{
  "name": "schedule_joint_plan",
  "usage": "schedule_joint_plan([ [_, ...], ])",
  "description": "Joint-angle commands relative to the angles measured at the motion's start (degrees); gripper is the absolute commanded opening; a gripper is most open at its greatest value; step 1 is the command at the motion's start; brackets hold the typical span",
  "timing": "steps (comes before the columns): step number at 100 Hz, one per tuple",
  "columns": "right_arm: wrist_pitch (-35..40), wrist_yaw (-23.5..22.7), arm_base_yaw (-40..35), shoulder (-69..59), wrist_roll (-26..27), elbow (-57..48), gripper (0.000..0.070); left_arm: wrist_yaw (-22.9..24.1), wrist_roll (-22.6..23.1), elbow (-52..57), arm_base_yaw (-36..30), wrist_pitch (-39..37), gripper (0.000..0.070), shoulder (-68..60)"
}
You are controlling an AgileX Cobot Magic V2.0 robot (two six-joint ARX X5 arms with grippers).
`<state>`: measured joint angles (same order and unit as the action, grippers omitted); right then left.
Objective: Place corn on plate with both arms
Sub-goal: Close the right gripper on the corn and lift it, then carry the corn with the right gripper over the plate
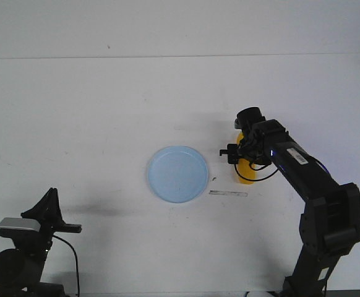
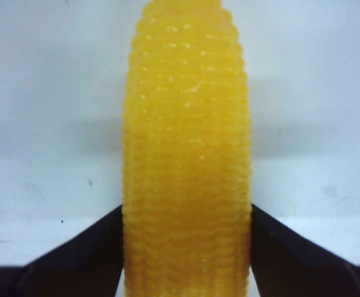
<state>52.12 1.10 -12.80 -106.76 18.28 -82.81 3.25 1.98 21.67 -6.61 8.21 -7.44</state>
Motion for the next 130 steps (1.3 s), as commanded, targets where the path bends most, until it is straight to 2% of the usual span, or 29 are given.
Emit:
schedule_joint_plan([
  [1,0.02,-0.02,-0.37,-0.52,-0.17,-2.34,0.0360,0.22,0.17,0.76,-0.04,-0.59,0.0001,0.09],
  [11,0.17,-0.02,-0.44,0.04,-0.17,-3.63,0.0328,0.22,0.17,0.76,-0.04,-0.59,0.0001,0.09],
  [41,0.07,-0.61,-3.43,2.12,-0.11,-4.22,0.0329,0.22,0.17,0.76,-0.04,-0.59,0.0001,0.09],
  [64,-1.44,-11.78,-10.97,2.16,-1.38,-4.22,0.0328,0.22,0.17,0.76,-0.04,-0.59,0.0001,0.09],
  [71,-3.41,-13.68,-13.92,2.16,-2.29,-4.22,0.0328,0.22,0.17,0.76,-0.04,-0.59,0.0001,0.09],
  [99,-8.55,-13.70,-22.47,0.87,-5.03,-4.17,0.0329,0.22,0.17,0.76,-0.04,-0.59,0.0001,0.09],
  [130,-10.12,-12.55,-23.65,-2.27,-4.39,-4.17,0.0329,0.22,0.17,0.76,-0.04,-0.59,0.0001,0.09],
])
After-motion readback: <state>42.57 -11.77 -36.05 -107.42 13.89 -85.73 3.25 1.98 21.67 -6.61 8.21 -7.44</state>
